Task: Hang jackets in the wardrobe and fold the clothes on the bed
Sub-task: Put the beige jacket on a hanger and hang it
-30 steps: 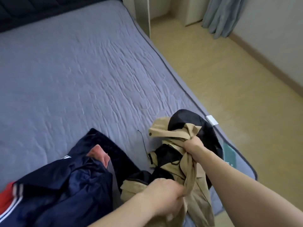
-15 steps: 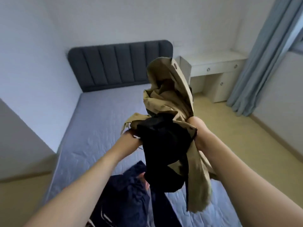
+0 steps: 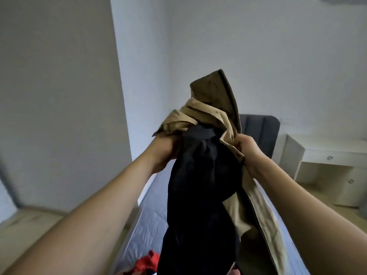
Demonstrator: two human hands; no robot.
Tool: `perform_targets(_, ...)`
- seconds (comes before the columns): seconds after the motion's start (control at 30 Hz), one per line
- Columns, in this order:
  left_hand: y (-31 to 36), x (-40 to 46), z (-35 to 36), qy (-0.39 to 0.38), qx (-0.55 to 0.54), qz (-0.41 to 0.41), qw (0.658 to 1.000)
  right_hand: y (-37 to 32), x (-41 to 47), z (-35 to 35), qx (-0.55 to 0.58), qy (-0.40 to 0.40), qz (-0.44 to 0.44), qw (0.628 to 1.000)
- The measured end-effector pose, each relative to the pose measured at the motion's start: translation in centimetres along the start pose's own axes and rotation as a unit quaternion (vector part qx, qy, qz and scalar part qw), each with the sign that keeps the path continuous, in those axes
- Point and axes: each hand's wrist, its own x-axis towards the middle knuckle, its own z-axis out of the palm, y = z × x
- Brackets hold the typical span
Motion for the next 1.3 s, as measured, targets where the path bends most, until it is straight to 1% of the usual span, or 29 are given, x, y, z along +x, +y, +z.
perform_targets(0.07, 1.9, -0.7, -3.4, 0.099, -0.080, 0.006, 0.992, 0.5, -0.1, 4.5, -0.007, -0.068, 0.033, 0.997)
perform_targets(0.1, 2.7, -0.8, -5.3, 0.140, -0.094, 0.003, 0.986, 1.1, 0.1, 6.8, -0.027, -0.101, 0.050, 0.993)
perform_targets(0.17, 3.9, -1.2, -9.8, 0.210, -0.080, 0.000, 0.974, 2.5, 0.8, 11.8, -0.059, -0.170, 0.080, 0.980)
perform_targets(0.2, 4.4, -1.5, -12.4, 0.239, -0.069, 0.001, 0.968, 3.2, 1.1, 14.4, -0.079, -0.195, 0.078, 0.974)
perform_targets(0.27, 5.2, -2.2, -17.9, 0.285, -0.047, 0.007, 0.957, 4.7, 2.0, 19.6, -0.107, -0.222, 0.022, 0.969)
perform_targets(0.37, 6.4, -3.6, -25.9, 0.339, -0.014, 0.018, 0.940, 6.4, 1.9, 28.1, -0.113, -0.256, -0.104, 0.954)
perform_targets(0.43, 7.0, -4.5, -30.9, 0.362, -0.012, 0.035, 0.932, 7.1, 1.5, 33.8, -0.179, -0.266, -0.185, 0.929)
perform_targets(0.5, 7.6, -5.7, -36.1, 0.378, -0.008, 0.043, 0.925, 7.5, 1.4, 39.6, -0.254, -0.261, -0.225, 0.904)
perform_targets(0.53, 7.8, -6.5, -38.6, 0.383, -0.007, 0.047, 0.922, 7.6, 1.5, 42.3, -0.268, -0.250, -0.240, 0.899)
perform_targets(0.57, 8.0, -7.3, -41.3, 0.385, -0.009, 0.049, 0.922, 7.7, 1.9, 44.9, -0.258, -0.240, -0.248, 0.902)
perform_targets(0.6, 7.9, -8.0, -43.9, 0.387, -0.008, 0.046, 0.921, 7.6, 2.0, 47.4, -0.231, -0.243, -0.245, 0.910)
perform_targets(0.67, 7.8, -9.3, -49.0, 0.397, -0.003, 0.039, 0.917, 7.4, 2.5, 51.8, -0.189, -0.262, -0.195, 0.926)
perform_targets(0.73, 7.6, -10.1, -53.8, 0.415, -0.003, 0.034, 0.909, 7.0, 3.0, 56.2, -0.185, -0.302, -0.154, 0.923)
perform_targets(0.77, 7.5, -10.4, -56.1, 0.423, -0.002, 0.030, 0.906, 6.8, 3.3, 58.4, -0.189, -0.316, -0.149, 0.918)
perform_targets(0.9, 7.3, -10.7, -64.9, 0.456, 0.030, 0.025, 0.889, 5.8, 5.4, 66.2, -0.166, -0.323, -0.171, 0.916)
perform_targets(0.97, 7.1, -10.9, -69.0, 0.473, 0.076, 0.022, 0.878, 5.3, 6.4, 69.9, -0.147, -0.338, -0.174, 0.913)
perform_targets(1.03, 6.9, -11.4, -72.7, 0.482, 0.158, 0.026, 0.862, 4.8, 7.3, 73.6, -0.118, -0.348, -0.163, 0.916)
perform_targets(1.1, 6.7, -11.8, -76.7, 0.482, 0.242, 0.025, 0.842, 4.1, 8.4, 77.3, -0.052, -0.373, -0.119, 0.919)
perform_targets(1.13, 6.6, -12.0, -78.6, 0.488, 0.262, 0.023, 0.832, 3.9, 8.6, 79.3, -0.038, -0.397, -0.101, 0.912)
perform_targets(1.17, 6.4, -11.9, -80.6, 0.496, 0.264, 0.021, 0.827, 4.0, 8.7, 81.4, -0.046, -0.429, -0.094, 0.897)
perform_targets(1.2, 6.1, -11.8, -82.4, 0.503, 0.253, 0.012, 0.826, 4.4, 8.5, 83.7, -0.073, -0.471, -0.091, 0.874)
perform_targets(1.23, 5.8, -11.5, -84.2, 0.510, 0.221, 0.003, 0.832, 5.1, 7.9, 86.3, -0.101, -0.516, -0.085, 0.846)
perform_targets(1.3, 5.2, -11.1, -87.7, 0.521, 0.117, -0.019, 0.845, 7.3, 6.2, 91.4, -0.151, -0.593, -0.078, 0.787)
